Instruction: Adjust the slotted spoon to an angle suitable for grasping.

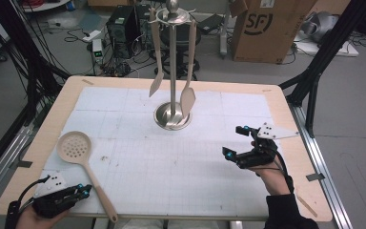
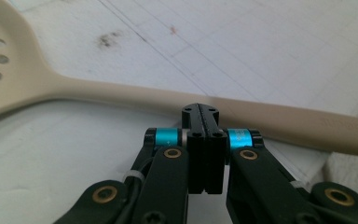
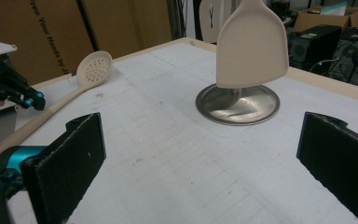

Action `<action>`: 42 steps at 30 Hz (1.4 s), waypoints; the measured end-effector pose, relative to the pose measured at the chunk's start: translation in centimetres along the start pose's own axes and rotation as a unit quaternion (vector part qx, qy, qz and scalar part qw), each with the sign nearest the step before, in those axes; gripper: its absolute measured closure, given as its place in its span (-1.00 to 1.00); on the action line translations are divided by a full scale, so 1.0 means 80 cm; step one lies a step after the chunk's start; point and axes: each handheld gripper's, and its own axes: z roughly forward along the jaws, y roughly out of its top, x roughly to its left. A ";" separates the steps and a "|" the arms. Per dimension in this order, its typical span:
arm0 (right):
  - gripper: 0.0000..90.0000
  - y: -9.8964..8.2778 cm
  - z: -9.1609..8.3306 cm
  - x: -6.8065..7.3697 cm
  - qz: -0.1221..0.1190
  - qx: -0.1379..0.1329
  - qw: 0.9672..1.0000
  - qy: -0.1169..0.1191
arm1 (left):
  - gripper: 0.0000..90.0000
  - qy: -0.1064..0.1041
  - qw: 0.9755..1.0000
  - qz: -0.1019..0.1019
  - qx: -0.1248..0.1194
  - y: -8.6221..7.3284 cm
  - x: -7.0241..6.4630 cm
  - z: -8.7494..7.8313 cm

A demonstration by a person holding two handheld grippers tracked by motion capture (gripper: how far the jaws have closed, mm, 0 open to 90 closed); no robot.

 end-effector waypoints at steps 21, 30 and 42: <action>-1.00 0.005 -0.010 0.005 -0.023 -0.014 1.000 0.012 | 0.99 -0.033 0.999 0.000 0.003 -0.001 -0.010 0.011; -1.00 0.006 -0.011 0.007 -0.026 -0.014 1.000 0.010 | 0.99 -0.036 0.999 0.000 0.000 0.005 -0.014 0.019; -1.00 0.006 -0.012 0.006 -0.023 -0.014 1.000 0.012 | 0.99 -0.045 0.999 0.000 0.006 0.023 -0.015 0.039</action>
